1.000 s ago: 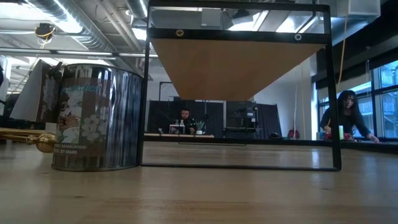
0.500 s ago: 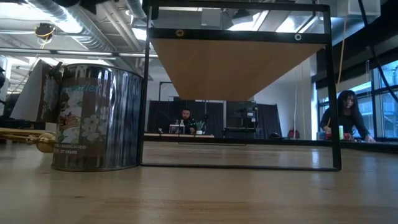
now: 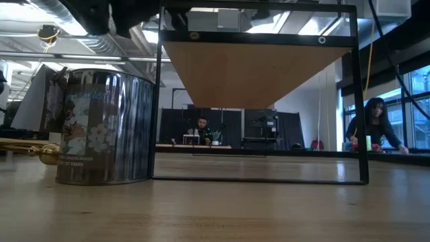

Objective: Pick & Place candle stick holders
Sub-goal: Put the bottom right gold candle holder on the shelf

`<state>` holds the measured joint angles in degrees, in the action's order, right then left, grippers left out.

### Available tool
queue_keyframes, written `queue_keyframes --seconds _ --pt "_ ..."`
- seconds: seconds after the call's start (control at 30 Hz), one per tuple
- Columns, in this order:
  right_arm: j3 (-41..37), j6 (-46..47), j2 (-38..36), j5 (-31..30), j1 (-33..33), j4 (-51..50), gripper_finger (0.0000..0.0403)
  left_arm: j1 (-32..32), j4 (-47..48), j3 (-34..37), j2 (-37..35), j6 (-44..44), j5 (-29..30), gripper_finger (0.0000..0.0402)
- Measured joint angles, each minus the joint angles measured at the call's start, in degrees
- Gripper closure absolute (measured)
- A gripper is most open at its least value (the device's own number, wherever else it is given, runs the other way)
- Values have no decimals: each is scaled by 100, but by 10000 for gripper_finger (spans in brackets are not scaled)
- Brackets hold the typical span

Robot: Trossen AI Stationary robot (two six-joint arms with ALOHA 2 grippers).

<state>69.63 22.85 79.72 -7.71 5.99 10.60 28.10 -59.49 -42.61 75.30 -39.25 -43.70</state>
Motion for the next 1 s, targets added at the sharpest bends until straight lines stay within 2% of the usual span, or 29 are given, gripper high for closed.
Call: queue_keyframes --seconds 0.2,0.33,1.0 --pt "1 197 411 211 1 1094 223 -12 -736 -7 605 -640 -282 389" --pt "1 390 561 248 -8 1212 206 -78 -1245 -9 731 -816 -241 389" --pt "3 1336 1129 567 -8 2187 201 -339 -1201 -13 735 -909 -188 389"
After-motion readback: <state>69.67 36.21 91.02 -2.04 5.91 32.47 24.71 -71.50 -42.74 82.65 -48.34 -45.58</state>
